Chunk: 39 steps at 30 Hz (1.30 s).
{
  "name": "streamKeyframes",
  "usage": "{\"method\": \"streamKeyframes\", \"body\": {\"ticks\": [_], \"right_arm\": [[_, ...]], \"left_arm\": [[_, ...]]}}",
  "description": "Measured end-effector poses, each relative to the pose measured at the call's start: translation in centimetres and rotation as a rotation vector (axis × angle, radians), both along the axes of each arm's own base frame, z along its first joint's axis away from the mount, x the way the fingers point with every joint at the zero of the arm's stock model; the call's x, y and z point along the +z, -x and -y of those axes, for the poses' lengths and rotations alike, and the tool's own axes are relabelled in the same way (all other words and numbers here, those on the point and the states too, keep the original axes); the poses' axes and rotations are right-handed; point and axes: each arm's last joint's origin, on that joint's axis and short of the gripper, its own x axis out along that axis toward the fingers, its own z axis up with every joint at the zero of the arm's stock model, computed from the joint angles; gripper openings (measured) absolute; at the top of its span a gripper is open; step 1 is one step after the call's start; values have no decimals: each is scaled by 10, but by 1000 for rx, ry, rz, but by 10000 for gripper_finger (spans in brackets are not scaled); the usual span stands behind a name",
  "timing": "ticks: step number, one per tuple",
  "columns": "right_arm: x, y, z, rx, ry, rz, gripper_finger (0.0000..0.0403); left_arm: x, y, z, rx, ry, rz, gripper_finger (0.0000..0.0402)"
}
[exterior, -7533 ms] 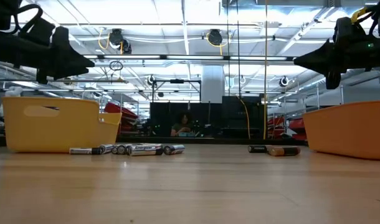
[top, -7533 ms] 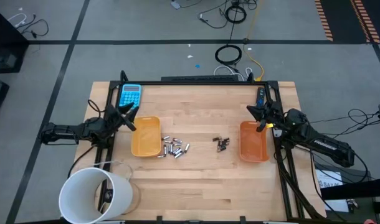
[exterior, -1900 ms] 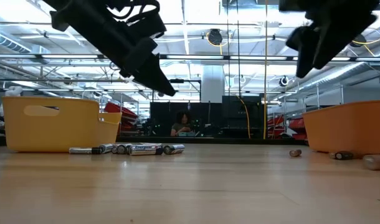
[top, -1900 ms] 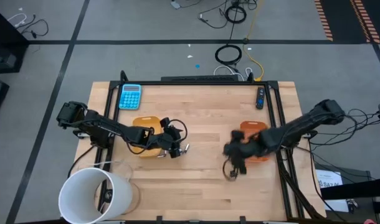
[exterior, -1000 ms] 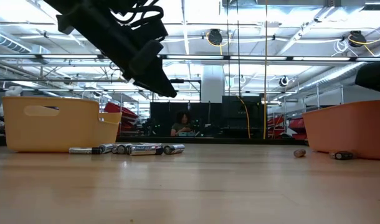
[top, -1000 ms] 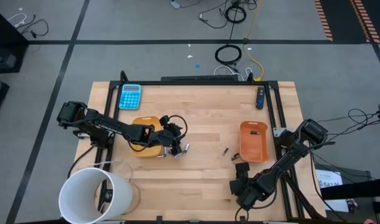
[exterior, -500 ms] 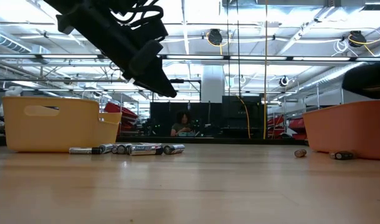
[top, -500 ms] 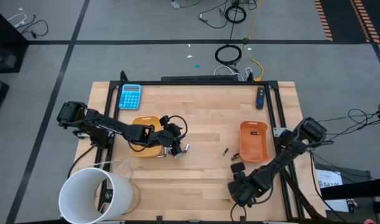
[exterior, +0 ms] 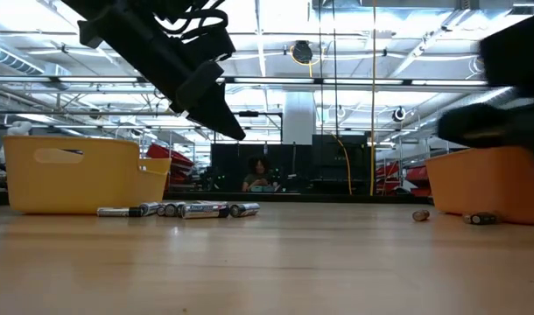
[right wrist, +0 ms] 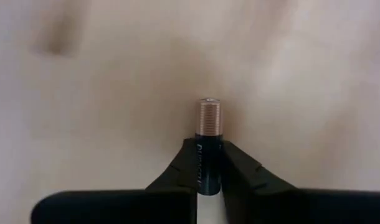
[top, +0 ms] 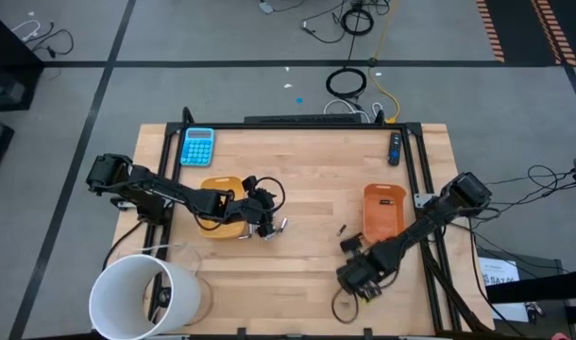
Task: Sort batteries
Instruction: Put the black battery into the orange bin
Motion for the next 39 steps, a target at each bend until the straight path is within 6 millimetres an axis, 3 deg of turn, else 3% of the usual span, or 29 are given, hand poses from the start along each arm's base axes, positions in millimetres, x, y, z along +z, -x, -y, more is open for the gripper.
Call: {"method": "streamKeyframes", "body": {"ticks": [6, 10, 14, 20, 23, 26, 31, 34, 39], "right_arm": [[45, 0, 36, -116, 136, 175, 22], [78, 27, 67, -300, 273, 168, 22], [100, 59, 83, -532, 219, 74, 27], [107, 79, 90, -693, 220, -24, 139], [105, 78, 89, -674, 213, -43, 196], [108, 71, 85, -673, 194, -32, 222], [103, 36, 62, -469, 162, 93, 217], [89, 15, 46, -330, 139, 78, 215], [63, -13, 36, -289, 27, -19, 227]], "left_arm": [[0, 0, 0, -7, -5, -4, 184], [-1, 1, 0, -7, -8, -21, 184], [-3, 3, 0, -5, -9, -43, 184], [-3, 2, 0, -5, -8, -39, 184], [-3, 2, 0, -1, -3, -37, 184], [-3, 2, 0, -2, 1, -37, 184], [-3, 2, 0, -7, 13, -35, 184], [-2, 2, 0, -5, 14, -29, 184], [-2, 1, 0, -3, 18, -18, 184]]}}
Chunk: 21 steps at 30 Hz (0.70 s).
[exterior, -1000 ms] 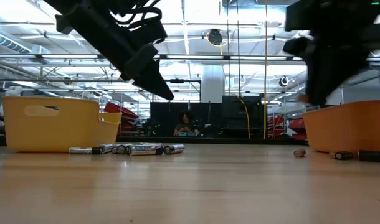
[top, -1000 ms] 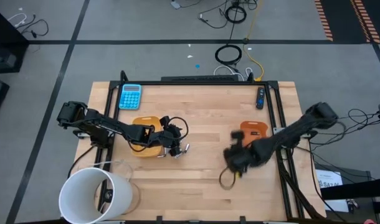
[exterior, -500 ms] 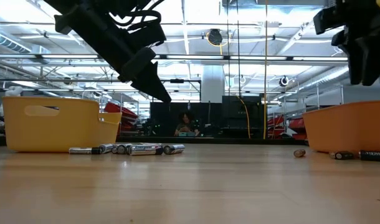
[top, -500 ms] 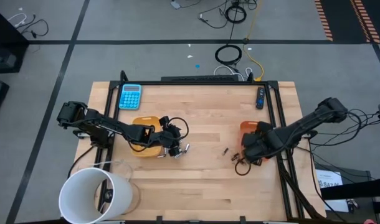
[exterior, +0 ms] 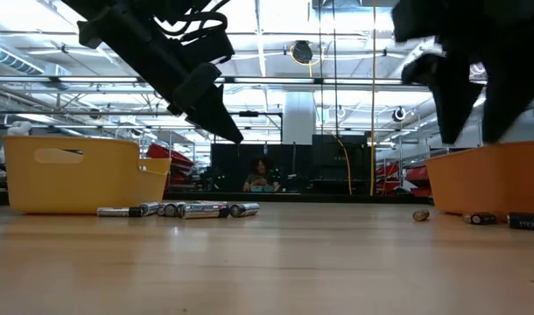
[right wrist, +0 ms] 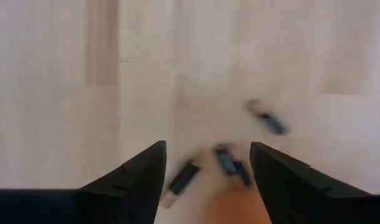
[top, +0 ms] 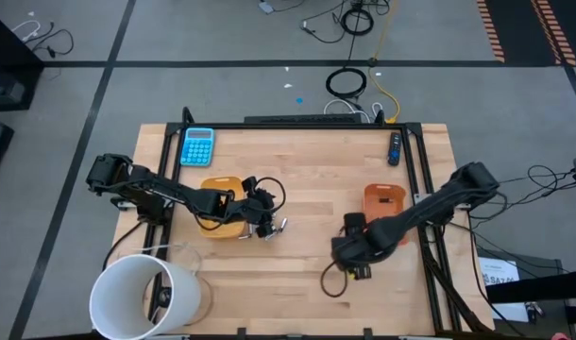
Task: Sort batteries
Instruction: Put the black battery into the orange bin
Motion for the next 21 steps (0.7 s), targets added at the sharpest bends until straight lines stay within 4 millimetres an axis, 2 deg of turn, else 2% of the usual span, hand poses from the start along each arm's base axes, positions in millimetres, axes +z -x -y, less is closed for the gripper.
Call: {"method": "streamKeyframes", "body": {"ticks": [7, 14, 21], "right_arm": [[-23, -6, -8, -60, -154, -174, 222], [-39, -8, -13, -80, -160, -248, 203], [-53, -11, -7, -106, -142, -313, 201]], "left_arm": [[-2, 2, 1, -12, 23, -26, 184], [-2, 2, 1, -16, 18, -29, 184], [-2, 2, 1, -17, 17, -32, 184]]}}
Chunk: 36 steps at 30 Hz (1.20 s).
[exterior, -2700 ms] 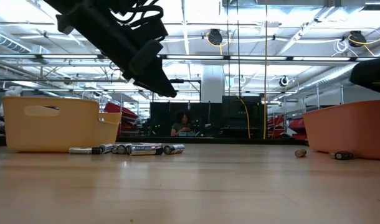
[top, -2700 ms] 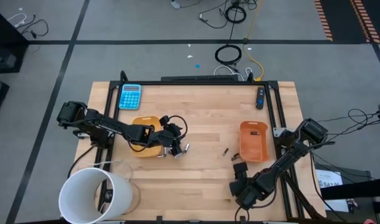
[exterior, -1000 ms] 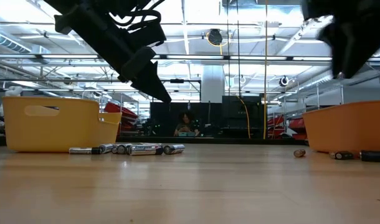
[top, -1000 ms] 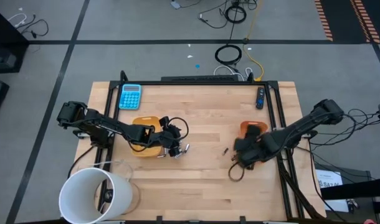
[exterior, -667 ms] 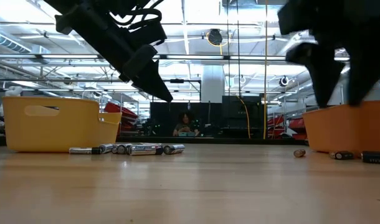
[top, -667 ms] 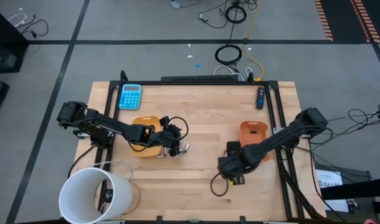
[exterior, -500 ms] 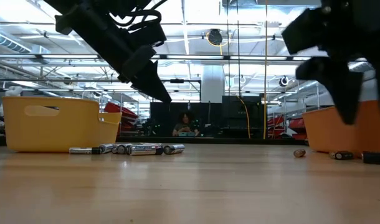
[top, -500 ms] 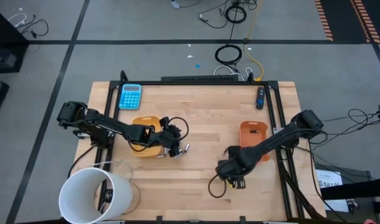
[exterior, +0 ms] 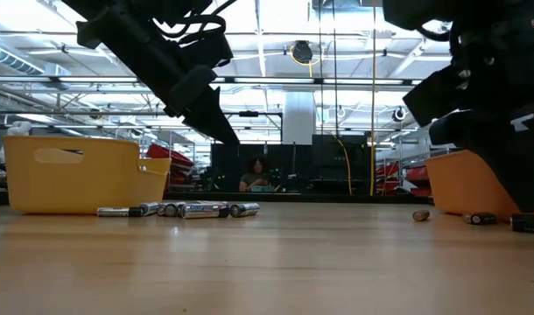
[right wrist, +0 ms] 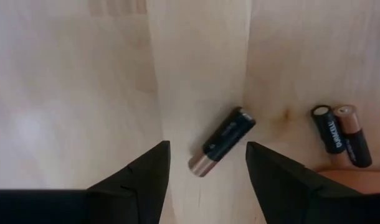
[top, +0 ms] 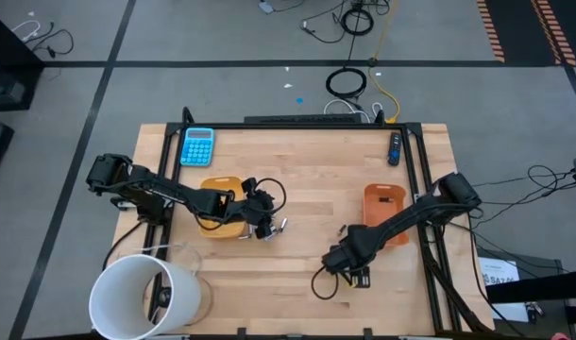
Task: Sort batteries
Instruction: Put the black battery into the orange bin
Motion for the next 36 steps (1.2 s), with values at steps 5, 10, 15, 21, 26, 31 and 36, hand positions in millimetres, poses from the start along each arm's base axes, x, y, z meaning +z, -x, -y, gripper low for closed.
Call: {"method": "streamKeyframes", "body": {"ticks": [5, 10, 15, 21, 26, 31, 36], "right_arm": [[-12, -3, 1, 19, 13, -35, 199], [-27, -5, 0, 94, 30, -64, 152], [-30, -5, -1, 159, 39, -70, 32], [-3, -2, 2, 165, 122, -49, 25], [48, 9, 10, 105, 201, 2, 22], [83, 35, 22, -26, 235, 0, 31], [95, 67, 38, -90, 390, 16, 81]], "left_arm": [[0, 0, 0, -12, -13, -9, 184], [0, 0, 0, -13, -14, -8, 184], [0, 0, 0, -21, -23, -9, 184], [1, -1, 0, -33, -36, -7, 184], [1, -1, 0, -31, -35, -6, 184], [1, -1, 0, -27, -31, -5, 184], [1, -1, 0, -28, -31, -5, 184]]}}
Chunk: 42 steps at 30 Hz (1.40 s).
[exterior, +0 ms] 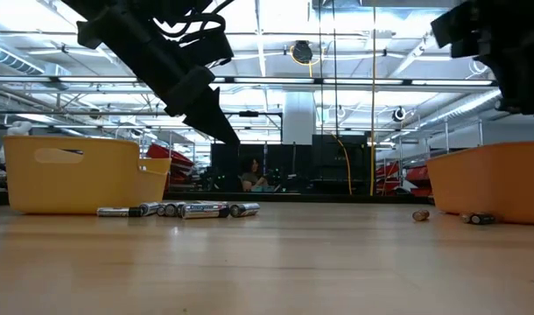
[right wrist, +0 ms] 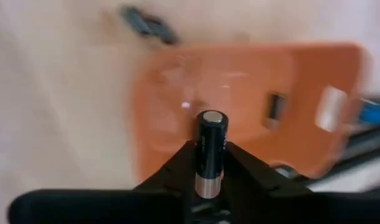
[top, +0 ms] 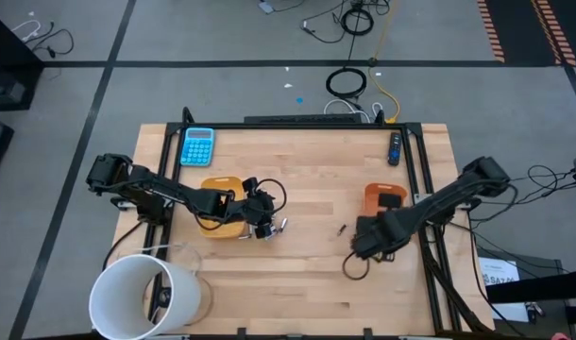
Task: Sort batteries
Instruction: Put the black battery into the orange bin
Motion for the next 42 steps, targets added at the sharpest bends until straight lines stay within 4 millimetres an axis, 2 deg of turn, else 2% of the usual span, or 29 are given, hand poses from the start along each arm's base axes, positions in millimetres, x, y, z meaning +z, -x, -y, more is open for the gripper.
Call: {"method": "streamKeyframes", "body": {"ticks": [3, 7, 9, 12, 15, 18, 26, 36, 42], "right_arm": [[-3, 13, 7, -26, 19, 22, 116], [0, 15, 13, -49, -6, 40, 166], [6, 8, 13, -28, -28, 68, 187], [12, -13, 9, 56, -54, 168, 199], [7, -41, 1, 190, -80, 256, 195], [-7, -64, -1, 310, -67, 251, 180], [-51, -94, 21, 435, -92, 63, 144], [-75, -106, 33, 484, -162, 49, 141], [-96, -95, 35, 475, -202, 23, 141]], "left_arm": [[0, 0, 0, 0, 0, -1, 184], [-1, 0, 1, -9, 11, -7, 184], [-1, 0, 1, -10, 12, -7, 184], [0, 0, 1, -10, 13, -2, 184], [1, -1, 1, -10, 15, 11, 184], [2, -2, 1, -11, 19, 31, 184], [2, -2, 1, -13, 20, 29, 184], [-2, 2, 1, -13, 11, -26, 184], [-3, 3, 6, -32, 9, -39, 184]]}}
